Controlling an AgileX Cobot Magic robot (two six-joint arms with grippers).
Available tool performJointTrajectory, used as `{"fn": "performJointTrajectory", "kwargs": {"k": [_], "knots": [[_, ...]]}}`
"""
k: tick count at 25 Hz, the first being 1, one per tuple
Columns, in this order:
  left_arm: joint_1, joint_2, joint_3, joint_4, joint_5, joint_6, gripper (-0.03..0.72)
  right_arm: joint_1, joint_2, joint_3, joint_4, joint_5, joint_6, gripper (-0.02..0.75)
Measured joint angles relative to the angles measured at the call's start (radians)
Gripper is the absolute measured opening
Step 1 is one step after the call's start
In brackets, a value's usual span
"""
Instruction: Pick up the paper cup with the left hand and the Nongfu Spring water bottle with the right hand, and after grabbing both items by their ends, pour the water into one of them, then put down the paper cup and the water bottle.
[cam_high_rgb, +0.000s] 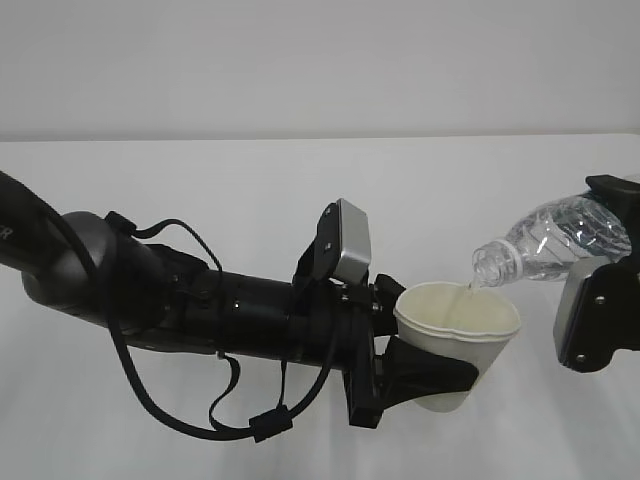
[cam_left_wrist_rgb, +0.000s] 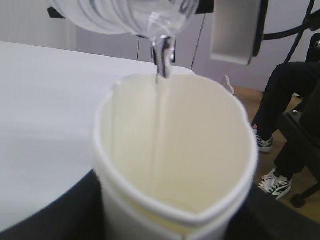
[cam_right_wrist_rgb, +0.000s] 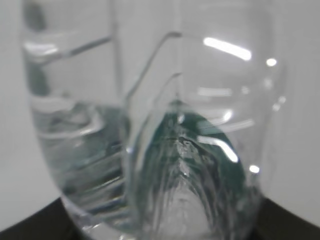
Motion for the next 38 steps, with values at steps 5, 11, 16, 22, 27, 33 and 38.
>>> {"fn": "performJointTrajectory", "kwargs": {"k": [5, 11, 16, 22, 27, 33, 38], "knots": [[0.0, 0.0, 0.0, 0.0, 0.0, 0.0, 0.428, 0.0, 0.0, 0.0, 0.0, -0.002, -0.002, 0.403], [0.0, 0.0, 0.0, 0.0, 0.0, 0.0, 0.428, 0.0, 0.0, 0.0, -0.007, -0.002, -0.002, 0.403], [0.0, 0.0, 0.0, 0.001, 0.0, -0.002, 0.428, 0.0, 0.0, 0.0, -0.008, -0.002, -0.002, 0.403], [0.0, 0.0, 0.0, 0.002, 0.0, -0.002, 0.428, 0.0, 0.0, 0.0, -0.011, -0.002, -0.002, 0.403], [0.0, 0.0, 0.0, 0.002, 0.0, -0.002, 0.428, 0.0, 0.0, 0.0, -0.011, -0.002, -0.004, 0.403], [0.0, 0.0, 0.0, 0.002, 0.0, -0.002, 0.428, 0.0, 0.0, 0.0, -0.012, -0.002, -0.004, 0.403], [0.0, 0.0, 0.0, 0.002, 0.0, -0.002, 0.428, 0.0, 0.0, 0.0, -0.012, -0.004, -0.004, 0.403]]}}
